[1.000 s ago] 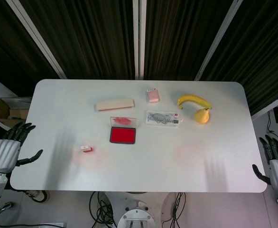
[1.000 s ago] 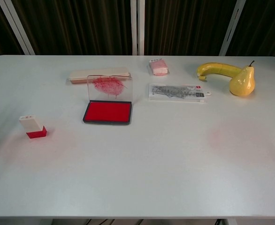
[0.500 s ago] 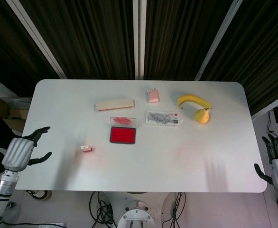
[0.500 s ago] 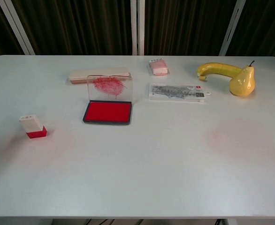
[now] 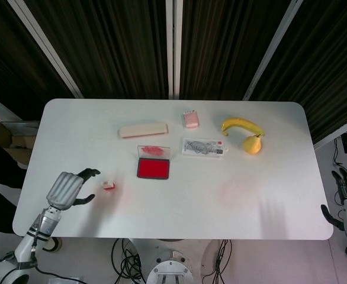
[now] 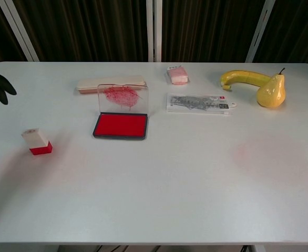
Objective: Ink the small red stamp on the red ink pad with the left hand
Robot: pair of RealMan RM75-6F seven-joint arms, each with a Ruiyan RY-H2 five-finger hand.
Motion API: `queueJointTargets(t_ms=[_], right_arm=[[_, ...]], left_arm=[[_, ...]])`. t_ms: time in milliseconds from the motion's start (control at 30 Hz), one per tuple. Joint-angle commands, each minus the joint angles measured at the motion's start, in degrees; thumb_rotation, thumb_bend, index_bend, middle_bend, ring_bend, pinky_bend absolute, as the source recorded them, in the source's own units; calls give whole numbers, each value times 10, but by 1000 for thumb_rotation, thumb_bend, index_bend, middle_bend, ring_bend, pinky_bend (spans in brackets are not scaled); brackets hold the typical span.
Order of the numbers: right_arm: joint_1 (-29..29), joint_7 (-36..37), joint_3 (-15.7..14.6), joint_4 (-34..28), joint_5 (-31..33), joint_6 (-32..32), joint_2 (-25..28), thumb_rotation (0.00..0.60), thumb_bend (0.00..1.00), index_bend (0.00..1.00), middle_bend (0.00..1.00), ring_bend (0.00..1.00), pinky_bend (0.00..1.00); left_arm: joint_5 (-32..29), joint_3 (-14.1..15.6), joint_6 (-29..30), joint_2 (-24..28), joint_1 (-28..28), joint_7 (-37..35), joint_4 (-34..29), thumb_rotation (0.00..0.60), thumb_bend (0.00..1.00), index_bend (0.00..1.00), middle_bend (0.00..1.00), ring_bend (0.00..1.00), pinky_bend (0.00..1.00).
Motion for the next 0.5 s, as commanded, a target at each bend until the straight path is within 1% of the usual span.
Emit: queueJointTargets(t_ms=[33, 100, 267, 400, 500], right_arm=[[-4, 3, 2, 3, 2, 7, 0, 600, 219, 0, 0, 0, 0], [-7, 8, 2, 5, 4, 9, 3, 600, 219, 0, 0, 0, 0], [-7, 13, 2, 10, 5, 6, 2, 600, 219, 0, 0, 0, 0], [-5, 13, 1, 12, 3, 2, -1, 600, 221, 0, 0, 0, 0], [-5, 13, 2, 13, 4, 1, -2, 600, 222, 0, 0, 0, 0]], left_arm=[[-38, -10, -30, -50, -17, 43, 34, 600, 174, 293, 348, 913, 1000], [-55, -13, -42, -67, -20, 43, 43, 600, 174, 293, 350, 915, 1000], [-70, -13, -64, -93, -32, 44, 66, 600, 174, 293, 355, 915, 1000], [-82, -17, -73, -112, -39, 52, 87, 600, 175, 293, 360, 916, 1000], [-90, -20, -72, -126, -43, 73, 107, 600, 175, 302, 385, 921, 1000]])
